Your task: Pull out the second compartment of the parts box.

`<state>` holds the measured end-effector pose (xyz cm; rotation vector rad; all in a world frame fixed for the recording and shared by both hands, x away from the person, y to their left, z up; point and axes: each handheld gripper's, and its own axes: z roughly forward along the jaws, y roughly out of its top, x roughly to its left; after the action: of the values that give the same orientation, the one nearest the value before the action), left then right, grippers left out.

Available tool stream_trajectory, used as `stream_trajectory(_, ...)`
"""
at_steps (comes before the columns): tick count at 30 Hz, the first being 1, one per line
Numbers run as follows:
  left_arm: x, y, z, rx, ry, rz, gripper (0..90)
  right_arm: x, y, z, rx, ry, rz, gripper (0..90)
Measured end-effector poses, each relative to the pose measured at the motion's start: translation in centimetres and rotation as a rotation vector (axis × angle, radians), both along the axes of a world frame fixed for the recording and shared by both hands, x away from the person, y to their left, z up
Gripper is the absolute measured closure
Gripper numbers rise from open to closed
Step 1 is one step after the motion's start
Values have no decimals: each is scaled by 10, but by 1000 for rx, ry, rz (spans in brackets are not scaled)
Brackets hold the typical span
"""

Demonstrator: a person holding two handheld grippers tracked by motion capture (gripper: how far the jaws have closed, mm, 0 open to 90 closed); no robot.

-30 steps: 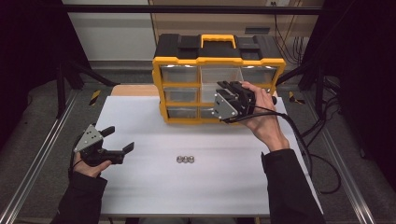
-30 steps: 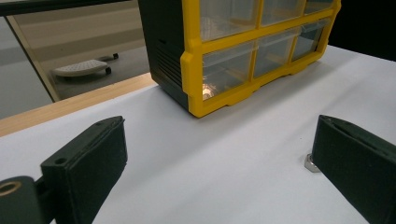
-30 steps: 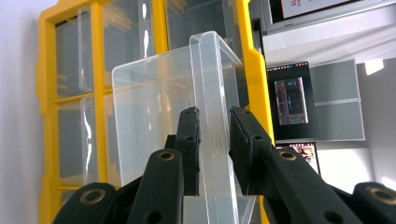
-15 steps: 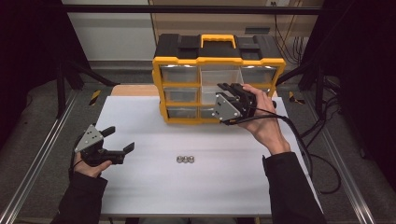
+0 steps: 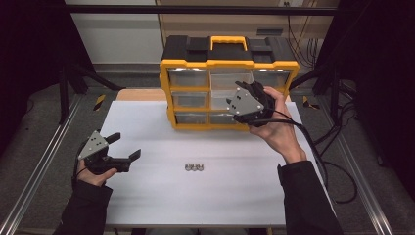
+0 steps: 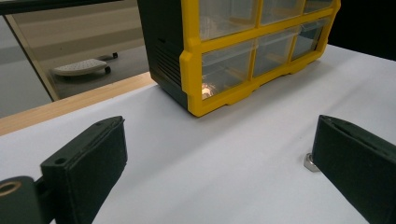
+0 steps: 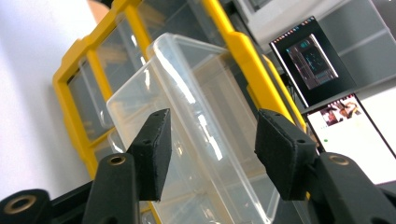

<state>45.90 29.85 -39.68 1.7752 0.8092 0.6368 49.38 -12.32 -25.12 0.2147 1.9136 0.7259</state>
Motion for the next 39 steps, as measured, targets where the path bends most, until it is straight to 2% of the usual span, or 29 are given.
stream_trajectory(1,0,0,0,-1,0,0,25,-1,0,1,16,-3,2,439)
stream_trajectory(2,0,0,0,-1,-1,0,25,-2,-1,3,60,-3,-1,409)
stream_trajectory(3,0,0,0,-2,-2,1,25,-2,-1,3,60,-3,-1,409)
stream_trajectory(4,0,0,0,-2,-1,1,25,-3,-1,5,107,24,-11,340)
stream_trajectory(5,0,0,0,-2,-1,1,25,-3,-1,5,107,24,-11,340)
stream_trajectory(6,0,0,0,-2,-1,1,25,-4,-1,5,149,38,-23,282)
stream_trajectory(7,0,0,0,-2,-1,1,25,-4,-1,5,149,38,-23,282)
stream_trajectory(8,0,0,0,-2,-1,1,25,-5,-1,6,186,40,-30,245)
stream_trajectory(9,0,0,0,-2,-2,1,25,-5,-1,6,186,40,-30,245)
stream_trajectory(10,0,0,0,-3,-2,1,25,-7,-2,6,231,44,-26,233)
stream_trajectory(11,0,0,0,-2,-1,1,25,-7,-2,6,231,44,-26,233)
stream_trajectory(12,0,0,0,-2,-1,1,25,-7,-4,5,276,71,-34,219)
stream_trajectory(13,0,0,0,-1,0,1,25,-7,-4,5,276,71,-34,219)
stream_trajectory(14,0,0,0,-1,0,1,25,-7,-6,3,310,109,-45,203)
stream_trajectory(15,0,0,0,0,0,1,25,-7,-6,3,310,109,-45,203)
stream_trajectory(16,0,0,0,-1,0,1,25,-7,-9,0,346,142,-55,182)
stream_trajectory(17,0,0,0,-1,0,1,24,-7,-9,0,346,142,-55,182)
stream_trajectory(18,0,0,0,0,1,1,24,-7,-14,-2,387,163,-51,170)
stream_trajectory(19,0,0,0,0,1,1,24,-7,-14,-2,387,163,-51,170)
stream_trajectory(22,0,0,0,1,2,1,24,-9,-22,-6,460,181,-46,134)
stream_trajectory(23,0,0,0,1,2,1,24,-9,-22,-6,460,181,-46,134)
stream_trajectory(24,0,0,0,2,3,1,24,-11,-26,-8,491,182,-47,120)
stream_trajectory(31,0,-1,0,2,3,0,23,-18,-40,-13,557,187,-43,96)
stream_trajectory(32,0,-1,0,1,2,-1,23,-21,-45,-14,587,200,-40,89)
stream_trajectory(39,0,-1,0,2,0,-4,21,-30,-58,-24,627,217,-43,71)
